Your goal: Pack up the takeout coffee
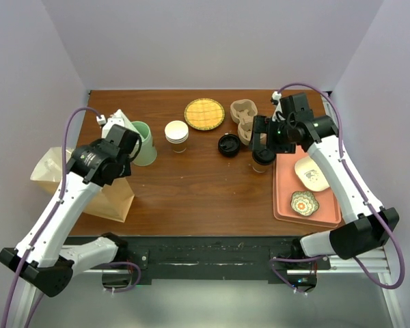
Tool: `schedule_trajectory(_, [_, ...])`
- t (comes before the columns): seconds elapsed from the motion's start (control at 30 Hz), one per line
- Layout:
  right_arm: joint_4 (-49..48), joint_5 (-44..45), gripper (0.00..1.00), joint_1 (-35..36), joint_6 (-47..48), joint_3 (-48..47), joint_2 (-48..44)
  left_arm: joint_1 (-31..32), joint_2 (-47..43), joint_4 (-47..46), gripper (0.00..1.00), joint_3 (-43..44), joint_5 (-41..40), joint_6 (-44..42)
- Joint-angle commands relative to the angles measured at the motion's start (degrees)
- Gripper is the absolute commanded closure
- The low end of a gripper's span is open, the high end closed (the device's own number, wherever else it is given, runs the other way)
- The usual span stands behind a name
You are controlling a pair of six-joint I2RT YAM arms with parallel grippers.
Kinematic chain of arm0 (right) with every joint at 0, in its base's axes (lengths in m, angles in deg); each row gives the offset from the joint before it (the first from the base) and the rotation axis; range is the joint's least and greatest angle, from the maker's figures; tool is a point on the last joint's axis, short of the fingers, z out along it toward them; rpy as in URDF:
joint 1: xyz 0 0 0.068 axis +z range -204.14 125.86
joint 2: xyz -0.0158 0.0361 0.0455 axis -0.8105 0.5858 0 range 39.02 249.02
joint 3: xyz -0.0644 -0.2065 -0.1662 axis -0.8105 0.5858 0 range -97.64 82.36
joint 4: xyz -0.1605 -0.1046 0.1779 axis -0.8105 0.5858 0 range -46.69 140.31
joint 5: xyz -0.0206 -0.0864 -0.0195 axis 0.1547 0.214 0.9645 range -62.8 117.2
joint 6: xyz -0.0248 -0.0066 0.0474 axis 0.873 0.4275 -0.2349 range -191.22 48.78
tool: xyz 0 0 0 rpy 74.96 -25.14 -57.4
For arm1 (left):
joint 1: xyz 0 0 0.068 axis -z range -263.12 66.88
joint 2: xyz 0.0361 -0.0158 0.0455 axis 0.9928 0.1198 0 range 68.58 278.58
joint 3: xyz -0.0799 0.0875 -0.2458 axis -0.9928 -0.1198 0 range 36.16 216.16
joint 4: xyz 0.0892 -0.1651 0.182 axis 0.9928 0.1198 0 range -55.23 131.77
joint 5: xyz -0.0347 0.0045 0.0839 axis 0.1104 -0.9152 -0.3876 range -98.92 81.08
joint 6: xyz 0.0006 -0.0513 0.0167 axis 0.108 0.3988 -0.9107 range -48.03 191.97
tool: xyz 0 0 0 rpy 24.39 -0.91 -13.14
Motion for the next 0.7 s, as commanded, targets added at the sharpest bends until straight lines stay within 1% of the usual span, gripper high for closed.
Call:
schedule_trajectory(0.0, [0.6, -2.4, 0.02, 1.0, 0.7, -1.6, -1.0, -0.4, 0.9, 0.2, 0.74, 3.4, 1.3, -0.5])
schedule_trajectory(0.03, [0.6, -2.4, 0.02, 1.1, 0.7, -2.3, -0.8, -0.4, 1.7, 0.2, 0.79, 4.6, 3.3, -0.7])
schedule_trajectory(0.1, [0.7, -2.4, 0.02, 1.5, 0.5, -2.9, -0.2, -0.4, 2.4, 0.3, 0.88, 8.2, 6.6, -1.8])
schedule_trajectory(0.13, [0.8, -2.4, 0.02, 1.5, 0.5, -3.6, 0.0, -0.4, 2.9, 0.3, 0.9, 9.2, 10.5, -1.9])
schedule_trajectory(0.2, [0.8, -2.2, 0.02, 1.5, 0.5, -4.6, 0.9, -0.4, 3.0, 0.2, 0.96, 11.7, 14.6, -0.5])
schedule_trajectory(0.23, [0.8, -2.2, 0.01, 1.5, 0.5, -4.8, 1.3, -0.4, 3.0, 0.1, 0.98, 12.1, 18.9, 0.6])
schedule_trajectory(0.27, [0.9, -2.2, 0.02, 1.6, 0.5, -5.1, 1.4, -0.4, 3.0, 0.0, 0.99, 12.4, 21.3, 2.4])
schedule_trajectory(0.3, [0.7, -2.2, 0.02, 1.6, 0.4, -5.6, 1.9, -0.3, 3.0, -0.7, 1.0, 12.3, 23.9, 3.3])
schedule_trajectory(0.33, [0.7, -2.2, 0.01, 1.7, 0.4, -5.8, 2.0, -0.3, 3.0, -1.1, 1.0, 11.9, 28.9, 4.0])
schedule_trajectory(0.43, [0.7, -2.0, 0.02, 1.6, 0.2, -7.0, 2.9, 0.8, 3.0, -3.4, 1.0, 9.3, 36.7, 6.8])
schedule_trajectory(0.5, [1.1, -1.8, 0.02, 1.6, 0.1, -8.2, 3.4, 3.1, 3.2, -5.0, 1.0, 8.5, 37.6, 9.7])
schedule_trajectory(0.53, [1.2, -1.6, 0.02, 1.6, 0.1, -8.5, 3.6, 6.0, 3.8, -5.3, 1.0, 8.5, 37.0, 10.7])
schedule_trajectory(0.57, [1.2, -1.5, 0.02, 1.7, 0.0, -8.7, 3.6, 7.3, 4.3, -5.8, 1.0, 8.7, 36.9, 12.4])
schedule_trajectory(0.67, [1.2, -1.1, 0.02, 1.6, -0.4, -9.0, 3.2, 11.7, 6.7, -10.8, 1.0, 8.7, 37.5, 15.4])
